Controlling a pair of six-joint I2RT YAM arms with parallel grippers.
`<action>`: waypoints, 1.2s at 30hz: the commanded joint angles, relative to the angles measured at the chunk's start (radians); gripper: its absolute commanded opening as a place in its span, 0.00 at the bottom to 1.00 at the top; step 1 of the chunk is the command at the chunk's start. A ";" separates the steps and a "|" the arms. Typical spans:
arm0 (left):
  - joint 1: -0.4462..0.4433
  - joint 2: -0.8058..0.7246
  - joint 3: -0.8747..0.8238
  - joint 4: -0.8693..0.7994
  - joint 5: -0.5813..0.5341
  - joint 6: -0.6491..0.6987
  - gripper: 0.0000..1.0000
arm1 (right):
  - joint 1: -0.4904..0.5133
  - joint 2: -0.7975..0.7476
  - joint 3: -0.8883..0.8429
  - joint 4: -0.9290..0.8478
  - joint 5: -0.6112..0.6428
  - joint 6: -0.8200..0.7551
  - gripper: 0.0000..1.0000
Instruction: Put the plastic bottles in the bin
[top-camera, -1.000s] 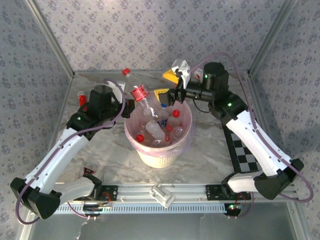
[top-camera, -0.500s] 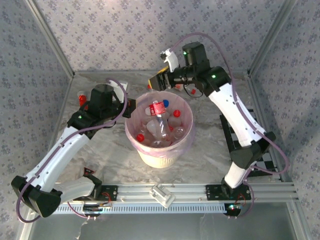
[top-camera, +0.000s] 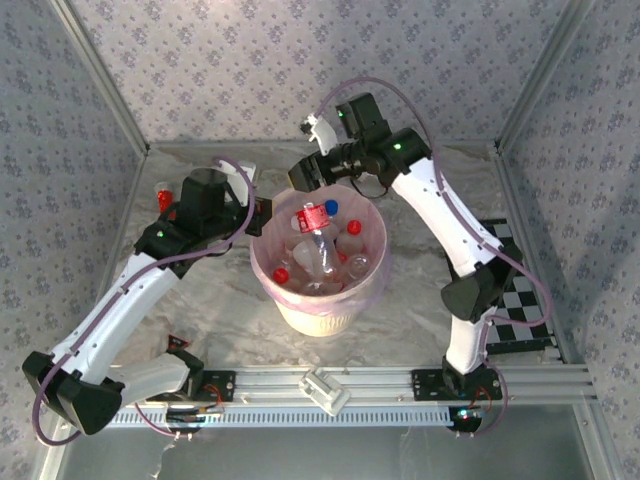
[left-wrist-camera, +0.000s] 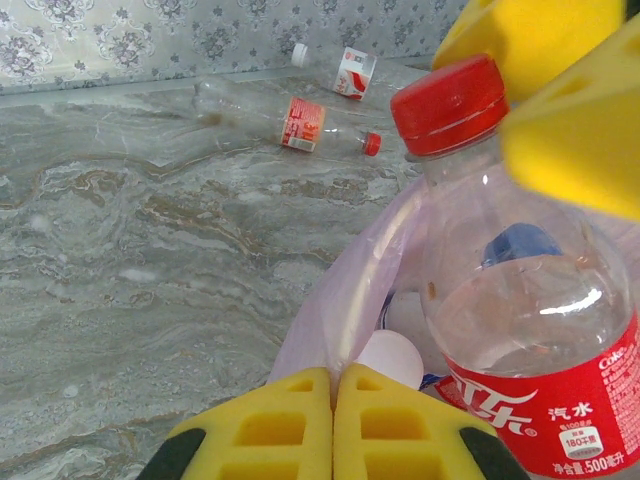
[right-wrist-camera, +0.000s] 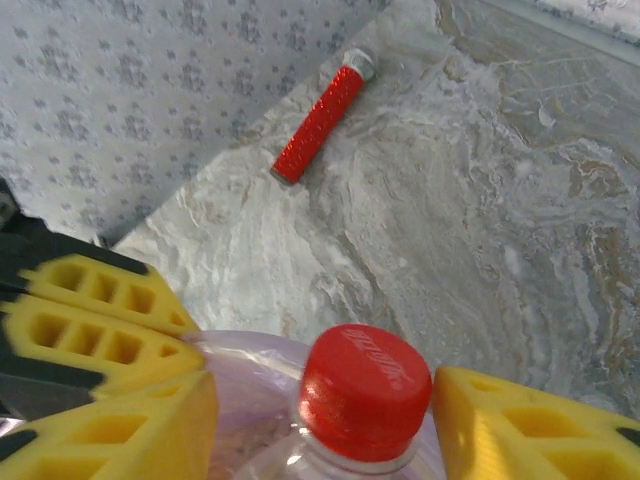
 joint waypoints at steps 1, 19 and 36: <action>-0.014 -0.008 0.030 -0.008 0.054 -0.001 0.00 | 0.009 0.005 0.038 -0.037 0.005 -0.018 0.51; -0.013 0.009 0.027 0.005 0.042 -0.007 0.00 | -0.040 -0.195 0.036 0.079 -0.031 0.069 0.21; -0.013 0.023 0.036 0.001 0.034 -0.013 0.00 | 0.070 -0.072 -0.096 -0.172 0.074 -0.084 0.20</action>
